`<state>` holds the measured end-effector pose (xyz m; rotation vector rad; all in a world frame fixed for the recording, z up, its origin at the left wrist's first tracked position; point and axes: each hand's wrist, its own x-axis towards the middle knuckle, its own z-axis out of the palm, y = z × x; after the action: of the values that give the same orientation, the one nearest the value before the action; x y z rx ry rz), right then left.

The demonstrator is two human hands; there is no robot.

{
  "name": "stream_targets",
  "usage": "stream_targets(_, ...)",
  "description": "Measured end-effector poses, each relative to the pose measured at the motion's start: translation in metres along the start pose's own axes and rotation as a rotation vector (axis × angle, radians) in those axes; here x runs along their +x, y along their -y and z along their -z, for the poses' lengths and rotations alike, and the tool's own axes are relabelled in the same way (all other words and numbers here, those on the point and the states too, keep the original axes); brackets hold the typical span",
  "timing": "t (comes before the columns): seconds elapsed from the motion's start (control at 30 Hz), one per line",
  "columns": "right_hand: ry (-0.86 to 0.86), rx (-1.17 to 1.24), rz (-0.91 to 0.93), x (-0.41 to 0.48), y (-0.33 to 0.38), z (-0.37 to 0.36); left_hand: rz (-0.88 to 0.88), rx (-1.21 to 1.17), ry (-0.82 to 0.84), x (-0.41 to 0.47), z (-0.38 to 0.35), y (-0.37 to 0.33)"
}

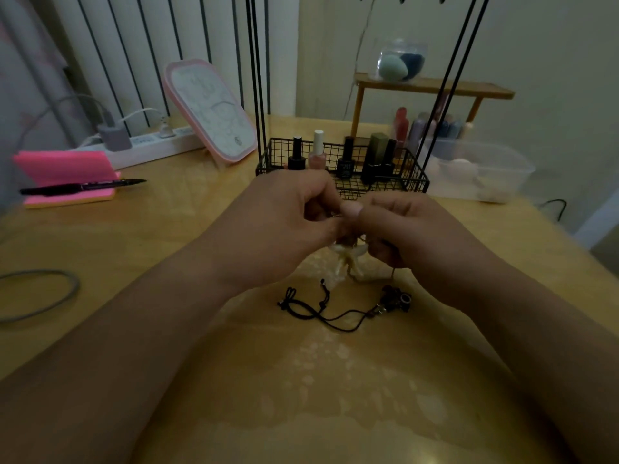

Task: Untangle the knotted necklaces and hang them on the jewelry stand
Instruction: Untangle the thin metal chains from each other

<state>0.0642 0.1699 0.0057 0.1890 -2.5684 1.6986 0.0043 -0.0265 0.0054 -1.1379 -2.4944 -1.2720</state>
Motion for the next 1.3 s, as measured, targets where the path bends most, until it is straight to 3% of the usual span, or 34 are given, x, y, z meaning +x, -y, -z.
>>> stream_targets(0.3,-0.113,0.05,0.021,0.002,-0.002,0.0,0.002,-0.018,-0.04,0.002,-0.004,-0.001)
stream_targets(0.67,-0.144,-0.01,-0.002,0.001,-0.002,-0.002,-0.049,0.072,-0.049,0.001,-0.002,-0.004)
stream_targets(0.87,-0.135,0.101,-0.043,0.002,0.001,-0.001,-0.031,0.069,-0.075,0.003,-0.001,-0.003)
stream_targets(1.13,-0.119,0.225,-0.13,0.003,0.003,0.002,0.21,-0.314,-0.111,0.004,0.004,-0.008)
stream_targets(1.3,-0.08,0.358,-0.17,0.004,0.004,0.005,0.198,-0.416,0.085,0.003,0.01,-0.006)
